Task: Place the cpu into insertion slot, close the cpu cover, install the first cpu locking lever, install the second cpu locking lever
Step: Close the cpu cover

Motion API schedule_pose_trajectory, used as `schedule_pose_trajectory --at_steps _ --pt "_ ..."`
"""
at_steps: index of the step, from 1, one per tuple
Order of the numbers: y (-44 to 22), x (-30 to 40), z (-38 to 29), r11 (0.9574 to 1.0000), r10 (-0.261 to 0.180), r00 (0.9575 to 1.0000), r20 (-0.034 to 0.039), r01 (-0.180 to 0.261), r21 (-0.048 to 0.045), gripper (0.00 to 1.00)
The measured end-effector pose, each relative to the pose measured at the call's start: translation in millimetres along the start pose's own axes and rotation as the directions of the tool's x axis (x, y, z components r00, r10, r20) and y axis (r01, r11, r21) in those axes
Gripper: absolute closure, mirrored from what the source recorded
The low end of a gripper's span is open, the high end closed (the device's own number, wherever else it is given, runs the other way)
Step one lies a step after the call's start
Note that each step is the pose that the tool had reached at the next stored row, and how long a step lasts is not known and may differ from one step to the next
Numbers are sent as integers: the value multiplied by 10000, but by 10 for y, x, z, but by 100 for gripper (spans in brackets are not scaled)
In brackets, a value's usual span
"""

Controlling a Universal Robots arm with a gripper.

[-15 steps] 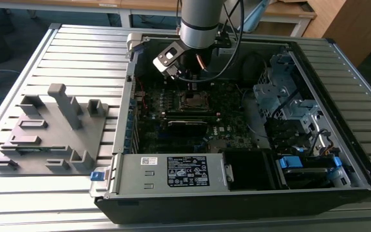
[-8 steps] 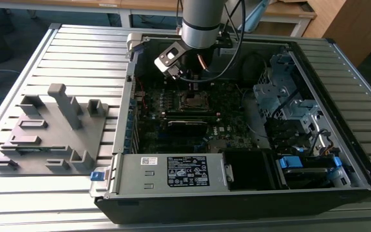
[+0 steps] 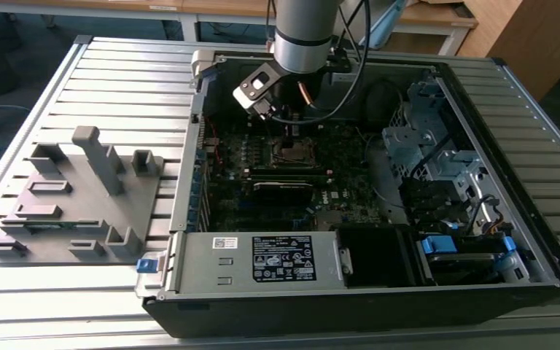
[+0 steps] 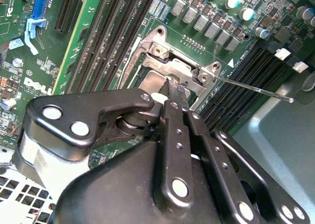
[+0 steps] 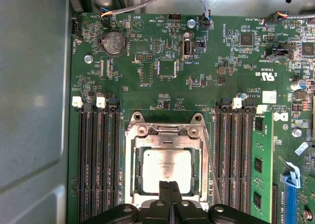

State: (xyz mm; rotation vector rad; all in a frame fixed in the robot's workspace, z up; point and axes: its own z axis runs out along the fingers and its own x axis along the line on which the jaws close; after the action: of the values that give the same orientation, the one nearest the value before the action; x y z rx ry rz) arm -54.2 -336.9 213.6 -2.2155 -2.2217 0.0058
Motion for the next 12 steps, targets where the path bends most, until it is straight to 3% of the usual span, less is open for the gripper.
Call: schedule_pose_trajectory --at_steps 12 --pt "0 0 -26 10000 -1 10000 0 1 0 90"
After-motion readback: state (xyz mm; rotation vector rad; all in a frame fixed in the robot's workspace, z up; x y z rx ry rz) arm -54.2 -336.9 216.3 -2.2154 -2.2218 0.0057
